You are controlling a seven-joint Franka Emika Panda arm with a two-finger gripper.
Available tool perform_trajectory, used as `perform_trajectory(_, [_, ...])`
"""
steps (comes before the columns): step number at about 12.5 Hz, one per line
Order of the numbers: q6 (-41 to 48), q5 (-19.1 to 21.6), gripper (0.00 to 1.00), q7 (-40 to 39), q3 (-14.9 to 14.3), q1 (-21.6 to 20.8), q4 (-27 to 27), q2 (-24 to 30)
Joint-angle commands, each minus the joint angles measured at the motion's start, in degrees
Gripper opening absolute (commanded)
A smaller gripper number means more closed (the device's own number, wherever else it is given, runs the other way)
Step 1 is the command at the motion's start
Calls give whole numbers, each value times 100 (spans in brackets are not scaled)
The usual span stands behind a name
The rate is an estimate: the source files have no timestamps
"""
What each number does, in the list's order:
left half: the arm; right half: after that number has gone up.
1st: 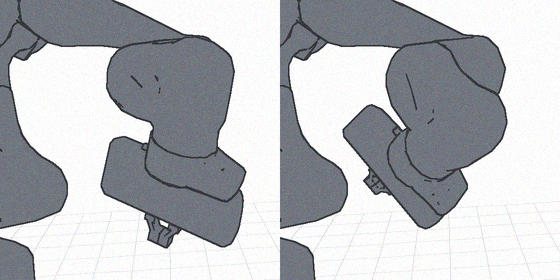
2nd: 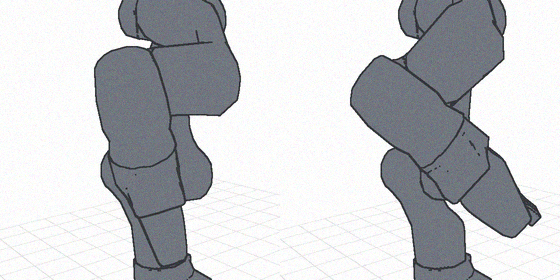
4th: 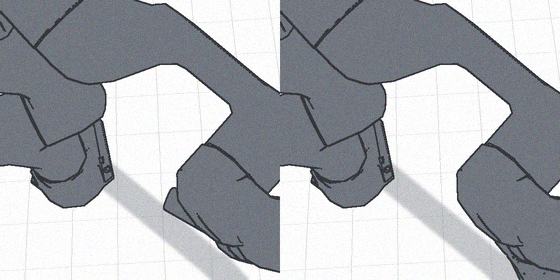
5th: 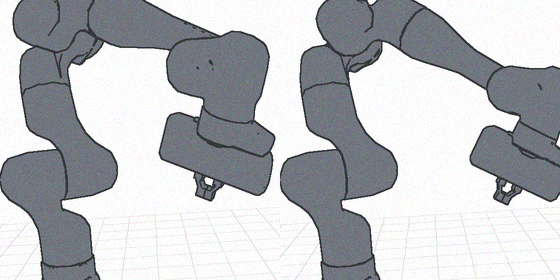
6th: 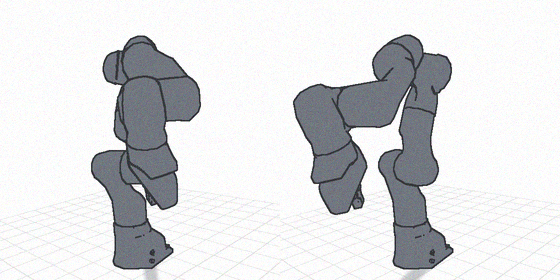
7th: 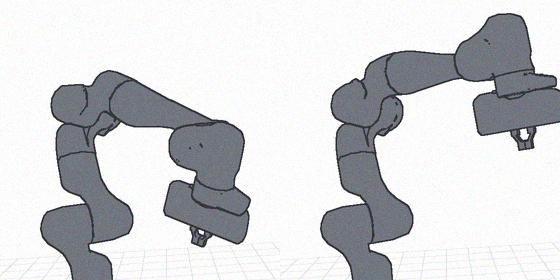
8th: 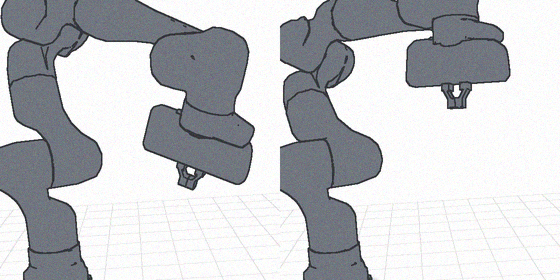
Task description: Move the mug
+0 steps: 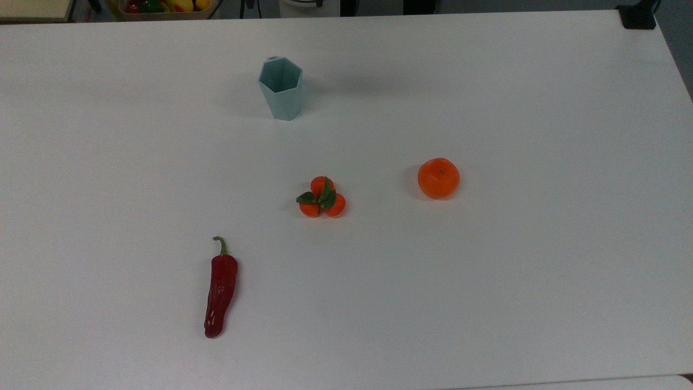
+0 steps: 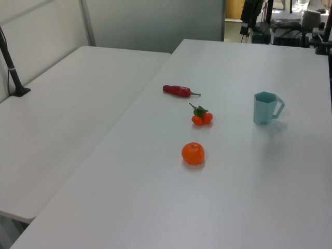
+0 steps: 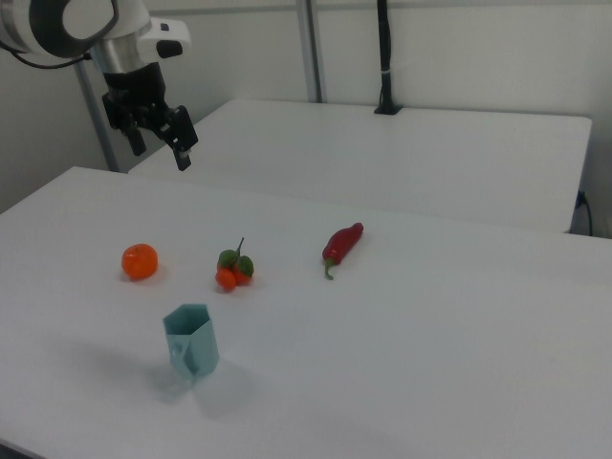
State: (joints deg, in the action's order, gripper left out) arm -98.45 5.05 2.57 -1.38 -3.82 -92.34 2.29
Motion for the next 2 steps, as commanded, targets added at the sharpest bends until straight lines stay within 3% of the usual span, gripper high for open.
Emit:
perform_trajectory(1, [-78, -92, 100, -81, -21, -40, -12, 26])
perform_trajectory(2, [-78, -92, 100, -81, -12, -40, -12, 26])
